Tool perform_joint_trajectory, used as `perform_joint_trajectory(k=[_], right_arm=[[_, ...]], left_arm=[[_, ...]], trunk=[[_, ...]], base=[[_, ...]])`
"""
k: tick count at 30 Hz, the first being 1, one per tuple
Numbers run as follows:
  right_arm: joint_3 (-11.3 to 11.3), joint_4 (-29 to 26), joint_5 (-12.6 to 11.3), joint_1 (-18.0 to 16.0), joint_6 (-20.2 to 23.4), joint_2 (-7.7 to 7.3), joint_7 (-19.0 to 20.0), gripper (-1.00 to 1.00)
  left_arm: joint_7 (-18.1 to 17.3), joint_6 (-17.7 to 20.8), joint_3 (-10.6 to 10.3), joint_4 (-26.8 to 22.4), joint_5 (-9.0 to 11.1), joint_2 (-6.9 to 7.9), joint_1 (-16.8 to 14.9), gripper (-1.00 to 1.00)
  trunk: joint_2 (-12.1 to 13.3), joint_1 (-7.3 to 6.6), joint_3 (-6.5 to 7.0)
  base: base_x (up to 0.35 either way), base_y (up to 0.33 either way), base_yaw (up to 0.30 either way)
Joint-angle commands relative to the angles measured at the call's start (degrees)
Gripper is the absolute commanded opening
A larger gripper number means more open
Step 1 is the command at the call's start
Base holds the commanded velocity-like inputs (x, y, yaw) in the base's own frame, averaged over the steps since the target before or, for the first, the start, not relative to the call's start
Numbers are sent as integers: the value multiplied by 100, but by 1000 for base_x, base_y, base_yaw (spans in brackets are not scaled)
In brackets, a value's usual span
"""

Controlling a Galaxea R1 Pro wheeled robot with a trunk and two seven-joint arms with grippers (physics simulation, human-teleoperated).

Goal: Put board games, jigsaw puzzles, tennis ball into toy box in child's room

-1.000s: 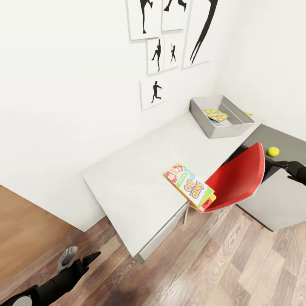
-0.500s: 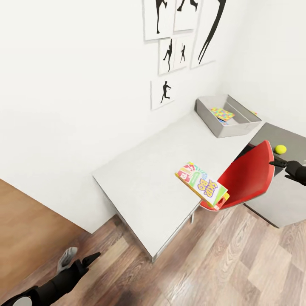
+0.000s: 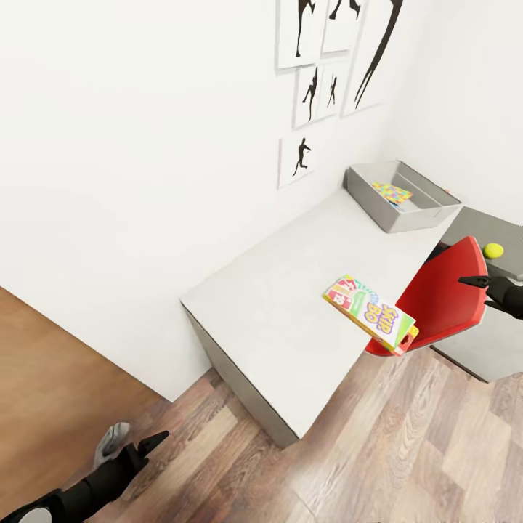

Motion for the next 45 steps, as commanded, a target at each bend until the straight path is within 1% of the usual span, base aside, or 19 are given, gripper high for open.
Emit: perform_joint_trajectory(k=[1, 2, 7, 11, 13, 16, 29, 31, 32, 33, 34, 36, 37, 38, 39, 42, 43, 44, 45], right_arm=[[-11, 39, 60, 6, 28, 2, 124, 100], [-11, 39, 60, 6, 28, 2, 124, 100], [-17, 354, 58, 56, 28, -38, 503, 100], [-34, 545, 60, 74, 28, -61, 692, 100], [-56, 633, 62, 83, 28, -72, 774, 100], [-170, 832, 69, 105, 28, -119, 934, 100], [-333, 1211, 61, 138, 28, -164, 1130, 100], [-353, 1401, 46, 144, 28, -160, 1320, 100], [-353, 1401, 46, 144, 28, -160, 1320, 100], [-360, 1513, 38, 146, 28, -154, 1487, 100], [-360, 1513, 38, 146, 28, -154, 1487, 100], [-365, 1766, 32, 164, 28, -135, 1979, 100], [-365, 1766, 32, 164, 28, -135, 1979, 100], [-358, 1902, 38, 181, -16, -123, 2286, 100], [-358, 1902, 38, 181, -16, -123, 2286, 100], [-330, 2297, 62, 221, -231, -81, 3331, 100], [-330, 2297, 62, 221, -231, -81, 3331, 100], [-322, 2432, 78, 227, -291, -53, 3649, 100], [-322, 2432, 78, 227, -291, -53, 3649, 100]], left_arm=[[-25, 24, 26, 0, -13, 0, 0, 100], [-25, 24, 26, 0, -13, 0, 0, 100], [0, 24, 72, 3, -32, -2, 0, 100], [12, 24, 80, 8, -41, -3, 0, 100], [18, 24, 83, 12, -45, -5, 0, 100], [28, 24, 89, 35, -53, -8, 0, 100], [37, 12, 94, 105, -65, -12, 0, 100], [38, -39, 91, 117, -70, -12, 0, 100], [38, -39, 91, 117, -70, -12, 0, 100], [40, -76, 87, 126, -72, -12, 0, 100], [40, -76, 87, 126, -72, -12, 0, 100], [43, -158, 75, 173, -73, -12, -2, 100], [43, -158, 75, 173, -73, -12, -2, 100], [44, -197, 70, 209, -72, -10, -4, 100], [44, -197, 70, 209, -72, -10, -4, 100], [46, -282, 59, 321, -71, -10, -39, 100], [46, -282, 59, 321, -71, -10, -39, 100], [46, -302, 56, 354, -71, -11, -59, 100], [46, -302, 56, 354, -71, -11, -59, 100]], trunk=[[-7, 2, -6], [-7, 2, -6], [-7, 2, -6], [-7, 2, -6], [-7, 2, -6], [-7, 2, -6], [-7, 2, -6], [-7, 2, -6], [-7, 2, -6], [-7, 2, -6], [-7, 2, -6], [-7, 2, -6], [-7, 2, -6], [-7, 2, -6], [-7, 2, -6], [-7, 2, -6], [-7, 2, -6], [-7, 2, -6], [-7, 2, -6]], base=[[0, 302, -176], [0, 302, -176], [0, 220, -213], [0, 118, -211], [0, 78, -156], [0, 51, -102], [0, 20, -40], [0, 6, -12], [0, 5, -11], [0, 4, -9], [0, 4, -9], [0, 3, -6], [0, 3, -5], [0, 2, -4], [0, 2, -4], [0, 1, -3], [0, 1, -2], [0, 1, -2], [0, 1, -2]])
